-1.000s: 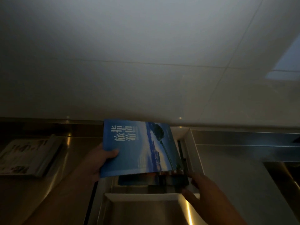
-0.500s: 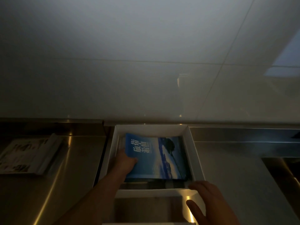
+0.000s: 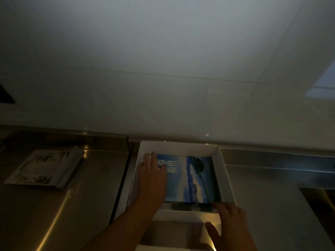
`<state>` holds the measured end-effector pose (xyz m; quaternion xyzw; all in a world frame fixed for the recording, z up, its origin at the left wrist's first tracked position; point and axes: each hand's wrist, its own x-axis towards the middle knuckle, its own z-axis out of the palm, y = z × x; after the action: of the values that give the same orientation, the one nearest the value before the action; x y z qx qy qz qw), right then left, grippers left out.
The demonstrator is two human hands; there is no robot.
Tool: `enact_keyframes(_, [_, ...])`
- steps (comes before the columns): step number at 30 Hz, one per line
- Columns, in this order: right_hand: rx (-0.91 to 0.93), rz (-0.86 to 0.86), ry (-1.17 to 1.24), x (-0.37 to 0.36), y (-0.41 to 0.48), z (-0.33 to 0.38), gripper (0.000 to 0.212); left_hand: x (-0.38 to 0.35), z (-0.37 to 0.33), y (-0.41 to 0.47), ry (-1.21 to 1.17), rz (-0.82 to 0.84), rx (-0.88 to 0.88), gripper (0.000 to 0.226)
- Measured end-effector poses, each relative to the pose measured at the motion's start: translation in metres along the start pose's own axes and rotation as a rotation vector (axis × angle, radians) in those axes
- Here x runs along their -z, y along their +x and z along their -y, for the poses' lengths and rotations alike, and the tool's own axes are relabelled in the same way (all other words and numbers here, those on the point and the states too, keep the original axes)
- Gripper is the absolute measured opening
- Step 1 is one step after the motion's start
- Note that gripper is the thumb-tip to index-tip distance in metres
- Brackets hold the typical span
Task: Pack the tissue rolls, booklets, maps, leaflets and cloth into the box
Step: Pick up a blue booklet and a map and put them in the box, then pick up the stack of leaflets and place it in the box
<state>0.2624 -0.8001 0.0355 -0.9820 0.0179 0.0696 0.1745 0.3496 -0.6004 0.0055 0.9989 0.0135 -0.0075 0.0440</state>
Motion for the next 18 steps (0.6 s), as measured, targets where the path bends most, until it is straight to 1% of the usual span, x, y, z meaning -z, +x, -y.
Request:
enact_keyframes(1, [-0.021, -0.022, 0.002, -0.002, 0.0, 0.003, 0.066, 0.006, 0.002, -0.008, 0.016, -0.013, -0.034, 0.067])
enact_keyframes(2, [-0.039, -0.024, -0.014, -0.005, -0.001, 0.008, 0.068, 0.014, 0.007, -0.016, 0.037, -0.057, -0.051, 0.069])
enact_keyframes(4, [-0.092, -0.012, -0.042, -0.009, -0.003, 0.023, 0.07, 0.032, 0.026, -0.036, 0.021, -0.066, -0.003, 0.061])
enact_keyframes(5, [-0.105, -0.007, -0.068, -0.009, -0.007, 0.036, 0.068, 0.04, 0.036, -0.044, 0.014, -0.102, 0.005, 0.055])
enact_keyframes(6, [-0.062, -0.046, -0.049, -0.012, -0.011, 0.049, 0.063, 0.047, 0.047, -0.051, 0.013, -0.146, 0.01, 0.049])
enact_keyframes(7, [-0.012, -0.132, -0.007, -0.014, -0.014, 0.063, 0.055, 0.052, 0.06, -0.056, 0.0, -0.196, 0.023, 0.044])
enact_keyframes(8, [0.022, -0.215, 0.038, -0.017, -0.018, 0.075, 0.05, 0.056, 0.075, -0.062, -0.024, -0.228, 0.034, 0.04])
enact_keyframes(9, [0.07, -0.253, 0.095, -0.022, -0.024, 0.091, 0.048, 0.059, 0.09, -0.066, -0.043, -0.274, 0.055, 0.037])
enact_keyframes(12, [0.229, -0.166, 0.215, -0.044, -0.035, 0.139, 0.044, 0.07, 0.14, -0.081, -0.09, -0.264, 0.155, 0.035])
enact_keyframes(14, [0.217, -0.082, 0.362, -0.054, -0.041, 0.178, 0.035, 0.069, 0.18, -0.089, -0.093, -0.298, 0.164, 0.035])
enact_keyframes(18, [0.138, -0.058, 0.536, -0.083, -0.046, 0.25, 0.024, 0.07, 0.259, -0.104, -0.146, -0.259, 0.197, 0.04])
